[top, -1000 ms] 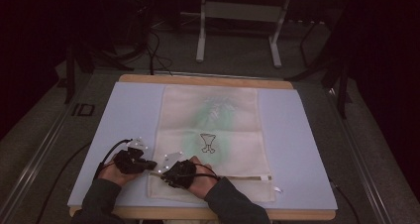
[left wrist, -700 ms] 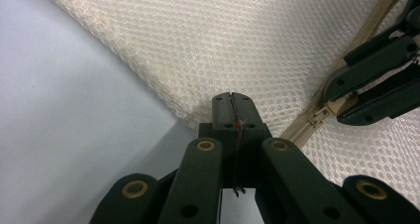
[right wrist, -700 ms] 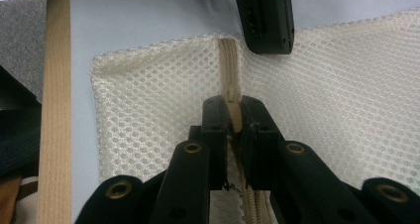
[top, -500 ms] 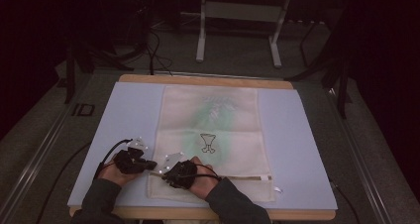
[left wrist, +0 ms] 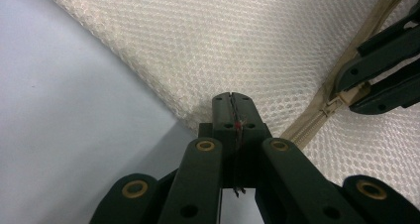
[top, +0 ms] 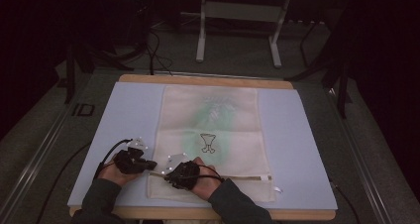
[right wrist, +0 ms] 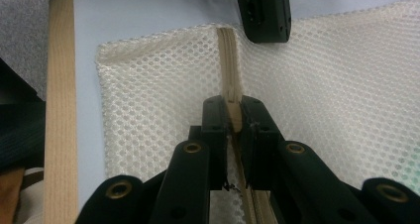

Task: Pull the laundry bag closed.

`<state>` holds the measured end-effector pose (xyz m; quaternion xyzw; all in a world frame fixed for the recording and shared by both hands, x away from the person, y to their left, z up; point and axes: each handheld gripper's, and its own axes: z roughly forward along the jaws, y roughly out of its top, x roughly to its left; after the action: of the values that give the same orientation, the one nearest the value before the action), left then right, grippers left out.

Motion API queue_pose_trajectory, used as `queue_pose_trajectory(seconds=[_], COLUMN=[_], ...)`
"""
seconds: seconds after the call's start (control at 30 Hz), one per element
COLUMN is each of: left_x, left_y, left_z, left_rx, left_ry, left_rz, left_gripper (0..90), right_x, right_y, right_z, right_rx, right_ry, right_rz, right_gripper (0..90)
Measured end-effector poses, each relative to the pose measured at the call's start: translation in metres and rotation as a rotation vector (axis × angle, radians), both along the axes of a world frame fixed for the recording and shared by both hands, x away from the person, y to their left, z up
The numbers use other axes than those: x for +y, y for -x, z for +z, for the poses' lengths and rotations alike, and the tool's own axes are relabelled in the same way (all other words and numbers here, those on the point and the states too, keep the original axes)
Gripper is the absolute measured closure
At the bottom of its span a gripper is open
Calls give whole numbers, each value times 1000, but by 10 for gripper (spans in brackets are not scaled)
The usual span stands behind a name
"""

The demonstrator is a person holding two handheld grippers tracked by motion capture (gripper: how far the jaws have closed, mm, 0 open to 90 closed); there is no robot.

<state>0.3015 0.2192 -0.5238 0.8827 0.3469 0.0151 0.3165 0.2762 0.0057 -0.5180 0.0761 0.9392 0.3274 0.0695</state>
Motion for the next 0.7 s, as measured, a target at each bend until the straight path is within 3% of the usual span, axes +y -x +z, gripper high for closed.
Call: queue_pose_trajectory(seconds=[0.7], left_x=[0], left_y=[0], left_z=[0], left_rx=[-1], left_ry=[-2], left_rz=[2], left_gripper=[900], right_x=[-9], right_y=[3], right_z=[3], right_rx=[-9], right_ry=[15], right_rz=[-4], right_gripper=[822])
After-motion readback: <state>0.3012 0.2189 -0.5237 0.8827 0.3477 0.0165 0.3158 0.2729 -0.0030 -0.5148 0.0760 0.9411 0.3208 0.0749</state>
